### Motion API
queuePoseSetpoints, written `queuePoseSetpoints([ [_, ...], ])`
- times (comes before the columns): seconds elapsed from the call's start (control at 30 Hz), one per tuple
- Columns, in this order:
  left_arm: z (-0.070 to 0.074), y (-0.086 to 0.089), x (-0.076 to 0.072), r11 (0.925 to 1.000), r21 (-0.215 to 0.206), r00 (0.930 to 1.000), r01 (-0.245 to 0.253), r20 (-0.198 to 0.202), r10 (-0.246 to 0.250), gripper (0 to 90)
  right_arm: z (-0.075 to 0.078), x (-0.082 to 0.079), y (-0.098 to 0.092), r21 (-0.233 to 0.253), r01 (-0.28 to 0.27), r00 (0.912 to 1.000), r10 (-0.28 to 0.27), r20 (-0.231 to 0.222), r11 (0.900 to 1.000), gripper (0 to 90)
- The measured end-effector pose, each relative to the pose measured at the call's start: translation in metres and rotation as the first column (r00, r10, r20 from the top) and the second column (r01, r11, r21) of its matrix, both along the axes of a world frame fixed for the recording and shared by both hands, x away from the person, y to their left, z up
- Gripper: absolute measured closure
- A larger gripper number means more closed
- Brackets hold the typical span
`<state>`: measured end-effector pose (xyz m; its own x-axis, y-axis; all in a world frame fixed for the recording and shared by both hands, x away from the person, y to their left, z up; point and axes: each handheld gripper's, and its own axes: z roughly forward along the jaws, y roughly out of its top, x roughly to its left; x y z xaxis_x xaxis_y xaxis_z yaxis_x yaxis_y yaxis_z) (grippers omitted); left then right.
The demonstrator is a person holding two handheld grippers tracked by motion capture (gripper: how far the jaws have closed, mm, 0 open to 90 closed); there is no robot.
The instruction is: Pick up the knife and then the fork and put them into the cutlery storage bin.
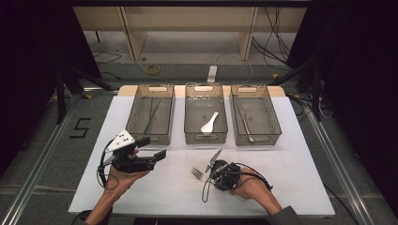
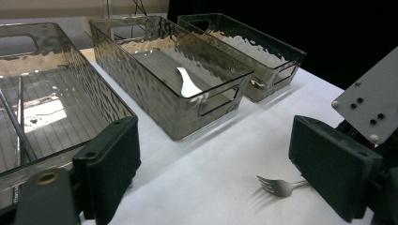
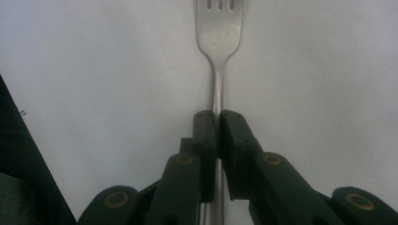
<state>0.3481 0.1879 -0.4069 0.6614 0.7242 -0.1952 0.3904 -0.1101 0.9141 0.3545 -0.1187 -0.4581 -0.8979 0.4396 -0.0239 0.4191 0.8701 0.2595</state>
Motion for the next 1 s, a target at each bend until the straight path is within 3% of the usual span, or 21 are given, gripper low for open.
queuePoseSetpoints([
  [0.1, 0.0, 0.0, 0.0, 1.0, -0.005, 1.0, -0.001, -0.001, 0.001, 16.3, 0.003, 0.001, -0.003, 0.021, -0.024, 0.9997, 0.024, -0.001, 1.0, 85.3],
  [0.4, 0.0, 0.001, 0.0, 1.0, -0.007, 1.0, -0.005, -0.001, 0.005, 16.4, 0.02, 0.006, -0.015, 0.083, 0.006, 0.9994, -0.009, 0.034, 0.997, 85.4],
  [0.7, 0.0, 0.002, 0.0, 0.9999, -0.012, 0.9999, -0.01, 0.0, 0.01, 16.3, 0.039, 0.016, -0.037, 0.178, 0.088, 0.9925, -0.102, 0.068, 0.98, 85.4],
  [1.0, 0.0, 0.002, 0.0, 0.9998, -0.016, 0.9999, -0.013, 0.005, 0.013, 16.3, 0.048, 0.025, -0.055, 0.229, 0.139, 0.9832, -0.162, 0.084, 0.963, 85.3],
])
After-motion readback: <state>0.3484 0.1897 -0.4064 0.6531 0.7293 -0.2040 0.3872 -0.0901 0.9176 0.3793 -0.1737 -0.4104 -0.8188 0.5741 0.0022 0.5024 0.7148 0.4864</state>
